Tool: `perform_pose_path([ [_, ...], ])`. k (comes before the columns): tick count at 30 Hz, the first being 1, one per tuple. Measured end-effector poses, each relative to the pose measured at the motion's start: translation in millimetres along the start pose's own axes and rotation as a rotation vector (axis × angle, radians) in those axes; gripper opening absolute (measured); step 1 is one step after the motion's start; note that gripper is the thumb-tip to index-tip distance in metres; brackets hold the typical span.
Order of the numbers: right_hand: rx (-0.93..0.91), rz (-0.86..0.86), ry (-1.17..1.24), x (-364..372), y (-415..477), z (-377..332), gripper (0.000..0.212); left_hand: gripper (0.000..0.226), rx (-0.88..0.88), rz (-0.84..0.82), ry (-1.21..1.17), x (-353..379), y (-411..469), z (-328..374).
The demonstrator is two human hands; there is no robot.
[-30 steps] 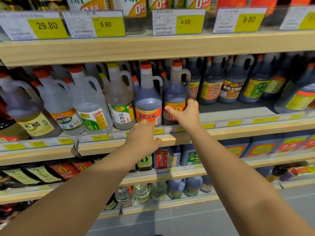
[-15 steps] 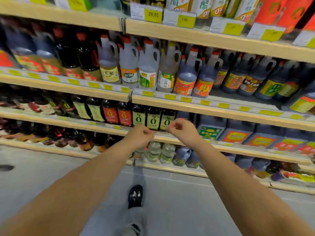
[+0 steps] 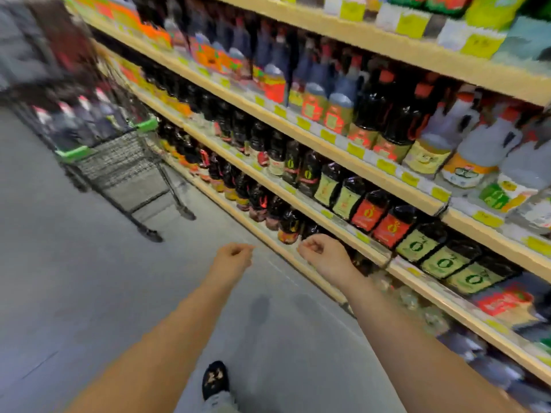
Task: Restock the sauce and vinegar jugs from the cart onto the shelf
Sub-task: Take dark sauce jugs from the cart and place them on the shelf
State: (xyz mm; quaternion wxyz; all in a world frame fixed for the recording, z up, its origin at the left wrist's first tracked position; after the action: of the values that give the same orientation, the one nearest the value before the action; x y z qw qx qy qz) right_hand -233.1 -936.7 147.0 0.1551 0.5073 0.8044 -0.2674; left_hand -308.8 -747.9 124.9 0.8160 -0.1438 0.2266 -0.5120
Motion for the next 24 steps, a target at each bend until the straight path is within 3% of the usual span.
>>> perform_pose_path([
  [4,-0.029,-0.041,0.083,79.6,49.6,-60.8,0.009,0.015,-0.025,0.163,-0.139,-103.4,48.7,5.0],
  [10,0.000,-0.087,0.245,159.8,122.4,-140.5,0.015,0.012,-0.017,0.260,-0.245,-209.1,105.4,15.7],
  [15,0.011,-0.140,0.220,205.8,198.5,-188.1,0.013,0.010,-0.024,0.375,-0.318,-270.6,160.6,33.1],
  [24,-0.130,-0.248,0.154,258.3,368.0,-284.3,0.024,0.012,-0.050,0.541,-0.409,-336.3,285.3,84.7],
])
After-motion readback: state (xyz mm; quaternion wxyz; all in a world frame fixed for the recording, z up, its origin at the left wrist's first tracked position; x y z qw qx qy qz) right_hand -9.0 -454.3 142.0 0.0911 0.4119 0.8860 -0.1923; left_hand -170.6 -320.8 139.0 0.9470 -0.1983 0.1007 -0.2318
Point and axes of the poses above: each hand's wrist, its own y-axis towards the middle knuckle, its own x-axis out of the palm, z = x × y, the point moved 2 cm from there along y, towards the middle knuckle, and after that the axes turned 1 degree about -z, right-handed, at the moved point
